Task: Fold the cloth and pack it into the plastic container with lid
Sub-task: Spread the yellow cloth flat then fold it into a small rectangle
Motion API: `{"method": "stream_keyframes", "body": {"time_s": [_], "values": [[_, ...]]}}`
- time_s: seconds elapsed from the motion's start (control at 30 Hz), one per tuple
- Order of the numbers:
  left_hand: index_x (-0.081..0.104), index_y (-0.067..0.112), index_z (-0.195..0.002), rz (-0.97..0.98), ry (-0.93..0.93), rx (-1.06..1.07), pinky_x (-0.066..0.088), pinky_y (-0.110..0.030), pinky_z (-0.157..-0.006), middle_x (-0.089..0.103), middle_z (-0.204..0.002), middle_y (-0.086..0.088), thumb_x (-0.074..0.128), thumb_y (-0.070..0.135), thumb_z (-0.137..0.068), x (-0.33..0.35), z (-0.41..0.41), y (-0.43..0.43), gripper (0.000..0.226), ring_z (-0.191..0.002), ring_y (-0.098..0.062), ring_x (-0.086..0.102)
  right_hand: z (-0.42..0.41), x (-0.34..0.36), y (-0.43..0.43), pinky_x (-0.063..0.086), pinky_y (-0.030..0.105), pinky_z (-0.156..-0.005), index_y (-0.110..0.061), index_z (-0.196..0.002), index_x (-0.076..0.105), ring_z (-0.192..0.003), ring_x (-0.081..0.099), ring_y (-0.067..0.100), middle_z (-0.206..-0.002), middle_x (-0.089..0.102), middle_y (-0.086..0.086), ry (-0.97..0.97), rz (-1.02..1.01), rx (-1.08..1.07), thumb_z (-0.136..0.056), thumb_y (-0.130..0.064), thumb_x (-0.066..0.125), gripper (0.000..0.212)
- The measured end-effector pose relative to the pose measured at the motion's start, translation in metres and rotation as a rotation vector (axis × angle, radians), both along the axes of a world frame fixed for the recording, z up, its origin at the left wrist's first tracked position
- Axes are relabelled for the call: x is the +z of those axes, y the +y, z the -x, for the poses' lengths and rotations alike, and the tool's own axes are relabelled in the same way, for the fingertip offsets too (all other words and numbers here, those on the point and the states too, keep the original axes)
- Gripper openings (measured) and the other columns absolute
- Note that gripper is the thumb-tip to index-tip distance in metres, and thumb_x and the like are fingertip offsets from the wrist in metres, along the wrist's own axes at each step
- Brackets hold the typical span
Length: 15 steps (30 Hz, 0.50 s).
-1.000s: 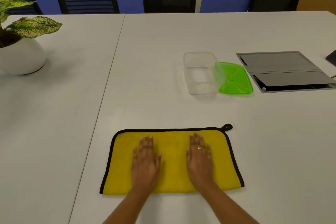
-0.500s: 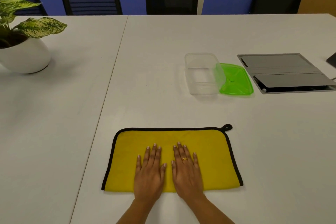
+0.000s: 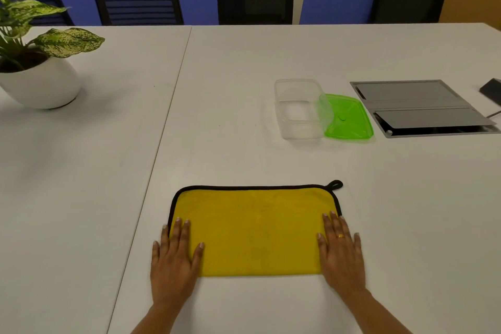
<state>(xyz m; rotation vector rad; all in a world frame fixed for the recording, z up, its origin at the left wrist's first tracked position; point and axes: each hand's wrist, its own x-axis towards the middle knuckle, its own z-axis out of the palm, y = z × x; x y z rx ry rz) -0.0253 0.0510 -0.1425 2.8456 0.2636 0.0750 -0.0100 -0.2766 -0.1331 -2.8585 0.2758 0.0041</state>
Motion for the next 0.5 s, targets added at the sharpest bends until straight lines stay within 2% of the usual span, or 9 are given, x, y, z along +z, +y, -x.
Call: {"method": "stream_keyframes", "body": {"time_s": [0.1, 0.17, 0.23, 0.27, 0.33, 0.43, 0.5], "values": [[0.007, 0.016, -0.145, 0.007, 0.045, 0.019, 0.009, -0.046, -0.116, 0.010, -0.155, 0.004, -0.015, 0.076, -0.074, 0.002, 0.003, 0.009, 0.096, -0.145, -0.022, 0.009, 0.001, 0.000, -0.008, 0.025, 0.048, -0.111, -0.009, -0.142, 0.031, -0.136, 0.034, 0.032, -0.148, 0.034, 0.016, 0.001, -0.055, -0.057, -0.087, -0.061, -0.009, 0.085], [0.013, 0.013, -0.144, -0.023, 0.089, 0.018, 0.011, -0.051, -0.114, 0.019, -0.155, -0.002, -0.012, 0.071, -0.079, 0.004, 0.002, 0.008, 0.090, -0.143, -0.025, 0.016, 0.000, 0.004, -0.008, 0.024, 0.046, -0.113, -0.005, -0.142, 0.030, -0.136, 0.034, 0.033, -0.148, 0.035, 0.019, 0.004, -0.110, -0.100, -0.094, -0.052, 0.015, 0.069], [0.017, 0.013, -0.144, -0.038, 0.103, 0.028, 0.007, -0.054, -0.113, 0.027, -0.153, -0.006, -0.012, 0.069, -0.081, 0.005, 0.002, 0.005, 0.088, -0.142, -0.025, 0.019, -0.002, 0.013, -0.005, 0.033, 0.047, -0.108, -0.001, -0.140, 0.033, -0.130, 0.040, 0.036, -0.141, 0.043, 0.022, -0.009, -0.175, -0.160, -0.095, -0.031, 0.044, 0.055], [0.018, 0.013, -0.144, -0.034, 0.106, 0.040, 0.004, -0.054, -0.113, 0.026, -0.154, -0.006, -0.015, 0.069, -0.080, 0.007, 0.001, 0.002, 0.091, -0.142, -0.024, 0.018, -0.003, 0.017, -0.004, 0.039, 0.047, -0.102, -0.001, -0.139, 0.035, -0.125, 0.044, 0.037, -0.136, 0.048, 0.023, -0.016, -0.191, -0.196, -0.093, -0.027, 0.051, 0.055], [0.025, 0.012, -0.144, -0.008, 0.092, 0.058, 0.004, -0.055, -0.113, 0.027, -0.153, -0.007, -0.019, 0.069, -0.077, 0.013, -0.001, -0.005, 0.098, -0.143, -0.025, 0.019, -0.007, 0.028, -0.003, 0.042, 0.048, -0.092, -0.003, -0.136, 0.040, -0.118, 0.047, 0.038, -0.128, 0.053, 0.023, 0.002, -0.218, -0.318, -0.088, -0.030, 0.058, 0.058], [0.037, 0.010, -0.140, 0.034, 0.060, -0.013, 0.015, -0.054, -0.112, 0.036, -0.149, -0.011, -0.013, 0.067, -0.081, 0.024, -0.001, -0.023, 0.096, -0.140, -0.028, 0.029, -0.016, 0.039, -0.005, 0.040, 0.052, -0.095, -0.006, -0.132, 0.044, -0.119, 0.047, 0.038, -0.128, 0.054, 0.020, 0.064, -0.440, -0.561, -0.080, -0.036, 0.068, 0.064], [0.032, 0.014, -0.143, 0.085, 0.051, -0.108, 0.010, -0.047, -0.114, 0.030, -0.152, -0.009, -0.015, 0.071, -0.078, 0.025, 0.000, -0.037, 0.098, -0.142, -0.024, 0.017, -0.021, 0.040, -0.008, 0.041, 0.053, -0.096, -0.007, -0.130, 0.045, -0.118, 0.048, 0.039, -0.129, 0.053, 0.020, 0.131, -0.538, -0.631, -0.076, -0.038, 0.072, 0.068]]}}
